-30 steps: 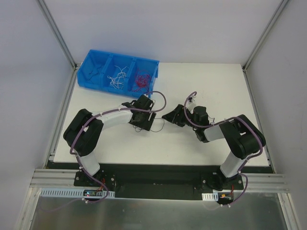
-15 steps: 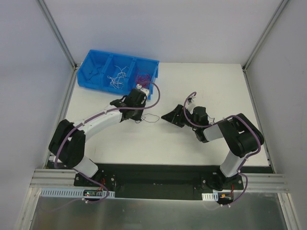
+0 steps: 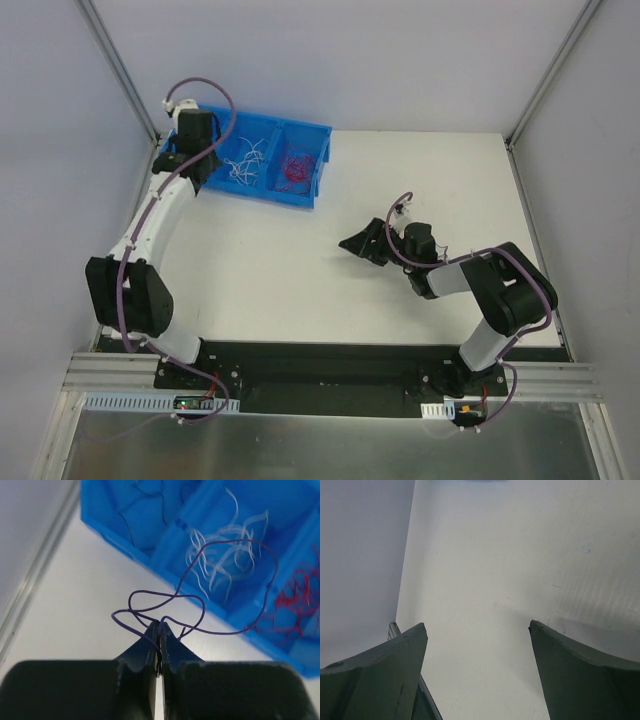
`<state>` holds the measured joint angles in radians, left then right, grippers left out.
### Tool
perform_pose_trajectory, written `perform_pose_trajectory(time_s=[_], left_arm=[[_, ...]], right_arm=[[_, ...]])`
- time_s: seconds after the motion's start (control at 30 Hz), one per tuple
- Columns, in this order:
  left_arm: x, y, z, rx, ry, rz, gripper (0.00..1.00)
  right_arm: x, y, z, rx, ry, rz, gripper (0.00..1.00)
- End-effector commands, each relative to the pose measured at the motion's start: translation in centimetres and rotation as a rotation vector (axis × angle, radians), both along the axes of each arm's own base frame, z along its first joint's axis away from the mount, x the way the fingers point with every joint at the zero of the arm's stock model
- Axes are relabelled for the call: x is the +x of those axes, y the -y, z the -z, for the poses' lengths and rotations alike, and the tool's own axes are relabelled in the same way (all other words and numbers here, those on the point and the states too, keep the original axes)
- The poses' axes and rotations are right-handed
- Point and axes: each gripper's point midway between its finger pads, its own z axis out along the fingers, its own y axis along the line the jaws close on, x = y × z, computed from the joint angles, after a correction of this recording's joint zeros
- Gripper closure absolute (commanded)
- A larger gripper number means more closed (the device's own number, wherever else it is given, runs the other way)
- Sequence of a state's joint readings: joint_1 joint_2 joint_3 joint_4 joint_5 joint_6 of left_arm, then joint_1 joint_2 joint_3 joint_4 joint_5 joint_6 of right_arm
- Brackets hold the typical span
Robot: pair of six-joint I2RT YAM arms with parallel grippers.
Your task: Untangle the cables
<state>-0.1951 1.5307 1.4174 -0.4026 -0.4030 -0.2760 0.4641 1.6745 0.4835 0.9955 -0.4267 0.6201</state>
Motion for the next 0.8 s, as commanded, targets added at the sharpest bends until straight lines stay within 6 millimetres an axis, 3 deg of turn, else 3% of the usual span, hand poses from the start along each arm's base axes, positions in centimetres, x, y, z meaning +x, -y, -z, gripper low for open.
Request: perform_pose_trajectory(time_s=[0.0,0.03,0.17,0.37,0.4,0.47,0.5,0.57,0.63,0.77], left_arm=[[4.8,-3.3,-2.0,-0.139,0.073,-0.134,1.00],[6.3,-3.9,-2.3,-0.146,0.085,-0.145,1.00],[11.6,-7.5,0.2,-0.185,0.080,-0.237,1.00],[18.1,-9.5,2.7,-0.259,0.100,-0.204,0.98],[18.5,-9.8,3.2,-0.275,0.100,-0.206,0.93],[19.1,-9.7,3.7,-0.311,0.097,-0.187,0.70],[19.1,-9.8,3.6,-0.309,0.097,-0.186,0.57],[18.4,-9.8,3.5,-0.312,0.094,-0.199,0.41],[17.8,-9.4,3.0,-0.315,0.090,-0.177,0.33],[15.1,-7.9,0.8,-0.364,0.090,-0.124,0.27]], right_arm=[[0.7,-0.3,-1.3,0.012,0.049,-0.012,0.14],[0.7,-0.4,-1.3,0.014,0.048,-0.016,0.14],[0.7,-0.5,-1.4,0.013,0.054,-0.019,0.14],[0.8,-0.6,-1.4,0.008,0.060,-0.026,0.14],[0.8,-0.7,-1.4,0.010,0.059,-0.028,0.14],[0.9,-0.7,-1.3,0.010,0.055,-0.029,0.14],[1.0,-0.7,-1.3,0.009,0.053,-0.029,0.14],[1.0,-0.9,-1.2,0.009,0.049,-0.032,0.14],[0.9,-0.9,-1.2,0.006,0.050,-0.034,0.14],[0.7,-0.9,-1.0,-0.030,0.059,-0.026,0.13]])
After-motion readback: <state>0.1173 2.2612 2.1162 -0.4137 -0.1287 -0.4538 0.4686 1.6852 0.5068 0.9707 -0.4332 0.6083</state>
